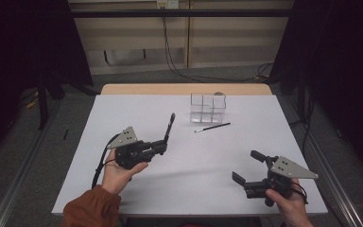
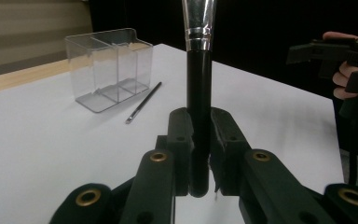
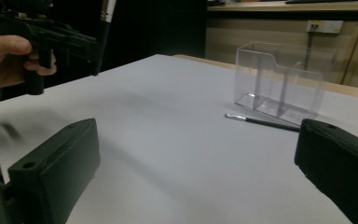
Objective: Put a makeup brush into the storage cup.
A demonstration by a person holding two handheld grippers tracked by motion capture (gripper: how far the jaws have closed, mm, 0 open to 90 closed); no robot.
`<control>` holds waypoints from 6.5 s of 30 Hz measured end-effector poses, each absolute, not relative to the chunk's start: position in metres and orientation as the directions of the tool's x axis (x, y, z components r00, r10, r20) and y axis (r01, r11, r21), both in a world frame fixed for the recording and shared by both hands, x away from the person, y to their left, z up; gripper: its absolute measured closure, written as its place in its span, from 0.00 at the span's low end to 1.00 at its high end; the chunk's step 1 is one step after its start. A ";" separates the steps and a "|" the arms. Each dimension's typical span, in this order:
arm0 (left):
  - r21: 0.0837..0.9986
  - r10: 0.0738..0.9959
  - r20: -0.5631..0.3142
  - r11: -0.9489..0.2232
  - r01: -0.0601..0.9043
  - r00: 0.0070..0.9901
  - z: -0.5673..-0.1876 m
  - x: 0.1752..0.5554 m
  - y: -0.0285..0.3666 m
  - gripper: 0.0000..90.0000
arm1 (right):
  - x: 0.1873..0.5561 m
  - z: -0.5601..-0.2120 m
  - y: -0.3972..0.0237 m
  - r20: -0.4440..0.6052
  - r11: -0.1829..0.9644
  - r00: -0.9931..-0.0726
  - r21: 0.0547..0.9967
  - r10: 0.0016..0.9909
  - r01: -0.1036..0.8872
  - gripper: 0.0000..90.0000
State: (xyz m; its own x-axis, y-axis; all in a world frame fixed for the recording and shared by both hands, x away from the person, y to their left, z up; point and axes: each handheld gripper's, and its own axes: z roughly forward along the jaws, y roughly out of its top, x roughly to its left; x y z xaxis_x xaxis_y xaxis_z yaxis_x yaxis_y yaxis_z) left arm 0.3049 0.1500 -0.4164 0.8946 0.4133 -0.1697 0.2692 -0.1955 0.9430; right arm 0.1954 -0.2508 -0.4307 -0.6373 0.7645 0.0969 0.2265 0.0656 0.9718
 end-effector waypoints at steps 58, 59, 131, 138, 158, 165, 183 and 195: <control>0.955 0.303 -0.165 -0.189 0.229 0.939 -0.419 0.292 0.089 0.88 | 0.273 -0.392 -0.158 0.218 0.016 -0.809 0.963 0.546 0.270 0.68; 0.954 0.302 -0.164 -0.192 0.228 0.939 -0.419 0.292 0.089 0.88 | 0.273 -0.392 -0.158 0.221 0.014 -0.811 0.962 0.542 0.272 0.70; 0.959 0.589 -0.132 -0.128 0.253 0.797 -0.417 0.289 0.171 0.04 | 0.275 -0.389 -0.187 0.200 0.025 -0.782 0.964 0.590 0.266 0.87; 0.956 0.631 -0.107 -0.146 0.253 0.768 -0.420 0.282 0.192 0.03 | 0.276 -0.388 -0.188 0.198 0.029 -0.779 0.963 0.596 0.267 0.87; 0.963 0.680 -0.088 -0.128 0.236 0.728 -0.438 0.259 0.227 0.02 | 0.294 -0.377 -0.209 0.178 0.009 -0.735 0.970 0.654 0.242 0.87; 0.970 0.682 -0.063 -0.129 0.204 0.729 -0.438 0.261 0.225 0.03 | 0.301 -0.370 -0.210 0.171 -0.001 -0.728 0.974 0.664 0.228 0.87; 0.973 0.698 -0.068 -0.112 0.203 0.713 -0.437 0.257 0.229 0.02 | 0.345 -0.350 -0.221 0.125 0.037 -0.669 0.974 0.732 0.223 0.87; 0.970 0.707 -0.068 -0.119 0.213 0.704 -0.438 0.255 0.231 0.02 | 0.382 -0.349 -0.227 0.092 0.071 -0.613 0.969 0.785 0.235 0.87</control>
State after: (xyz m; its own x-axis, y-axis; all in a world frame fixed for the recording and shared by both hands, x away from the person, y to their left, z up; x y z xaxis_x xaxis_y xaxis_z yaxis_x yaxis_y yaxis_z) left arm 0.2553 0.2312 -0.4382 0.7042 0.7068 -0.0676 0.2127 -0.1191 0.9698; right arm 0.3820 -0.2269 -0.3485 -0.6129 0.7849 0.0916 0.2353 0.0705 0.9694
